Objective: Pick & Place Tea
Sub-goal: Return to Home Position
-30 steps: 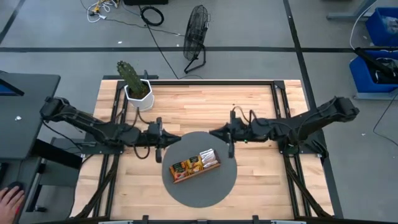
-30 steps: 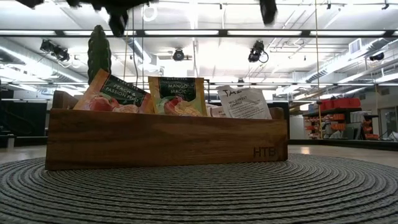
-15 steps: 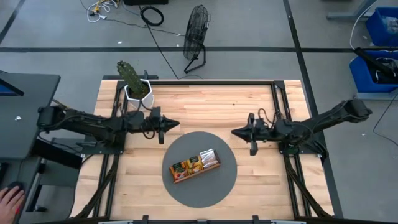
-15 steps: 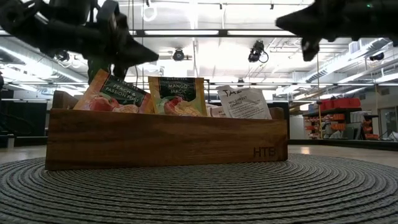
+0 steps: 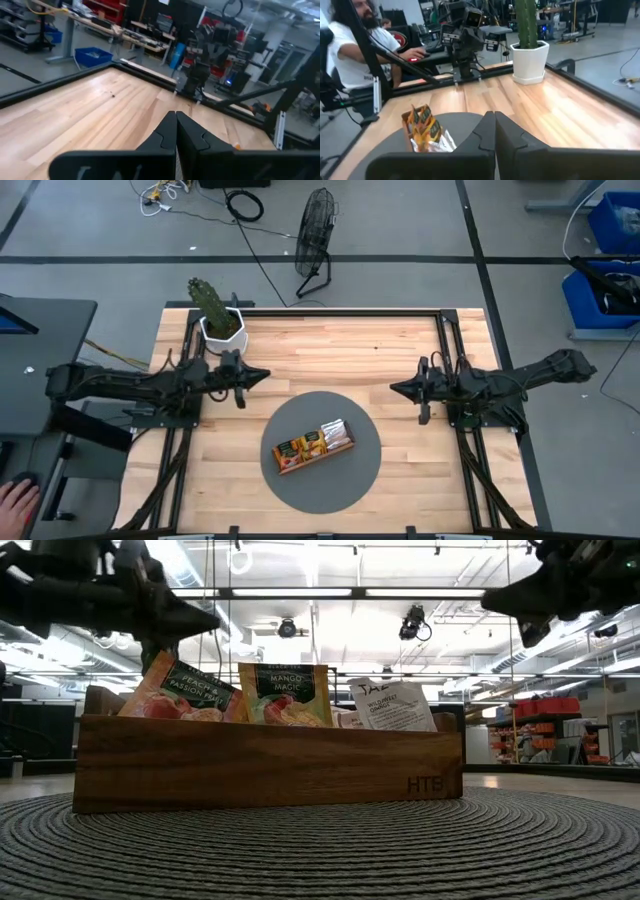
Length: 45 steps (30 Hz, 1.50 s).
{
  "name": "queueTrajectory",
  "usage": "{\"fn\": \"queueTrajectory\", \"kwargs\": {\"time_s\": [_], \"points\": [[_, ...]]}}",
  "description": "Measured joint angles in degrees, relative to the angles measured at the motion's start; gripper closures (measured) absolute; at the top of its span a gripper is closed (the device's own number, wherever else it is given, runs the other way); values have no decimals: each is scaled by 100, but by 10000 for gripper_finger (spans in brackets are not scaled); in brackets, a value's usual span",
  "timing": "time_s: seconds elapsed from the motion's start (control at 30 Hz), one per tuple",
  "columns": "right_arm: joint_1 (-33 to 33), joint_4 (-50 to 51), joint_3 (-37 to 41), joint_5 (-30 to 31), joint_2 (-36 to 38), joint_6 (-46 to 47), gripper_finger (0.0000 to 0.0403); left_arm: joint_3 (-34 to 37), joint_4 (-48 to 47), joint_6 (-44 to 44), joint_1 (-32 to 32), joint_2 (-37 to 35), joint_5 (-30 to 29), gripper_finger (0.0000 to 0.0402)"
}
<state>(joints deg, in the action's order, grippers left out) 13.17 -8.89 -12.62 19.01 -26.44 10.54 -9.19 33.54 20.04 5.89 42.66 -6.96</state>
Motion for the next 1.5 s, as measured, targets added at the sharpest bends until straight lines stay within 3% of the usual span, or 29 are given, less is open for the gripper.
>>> {"fn": "queueTrajectory", "kwargs": {"time_s": [0.47, 0.57, 0.8, 0.97, 1.1, 1.5], "points": [[0, 885, 461, 247, 1595, -145, 403, 33, -2804, -238, -11, -2733, -457, 401], [0, 1356, 467, 255, 1933, -135, 403, 33, -3215, -92, -11, -3259, -463, 401], [0, 1362, 937, 88, 2634, 83, 403, 20, -4136, -246, -11, -4252, -652, 401], [-70, 1225, 944, -1, 2595, -125, 403, -61, -4440, -201, -31, -4236, -369, 401], [-176, 1247, 946, -253, 2599, -30, 403, -50, -4590, -312, -27, -4231, -499, 401], [-227, 1273, 946, -480, 2483, -6, 403, 824, -3134, -158, -39, -4196, -415, 401]]}}
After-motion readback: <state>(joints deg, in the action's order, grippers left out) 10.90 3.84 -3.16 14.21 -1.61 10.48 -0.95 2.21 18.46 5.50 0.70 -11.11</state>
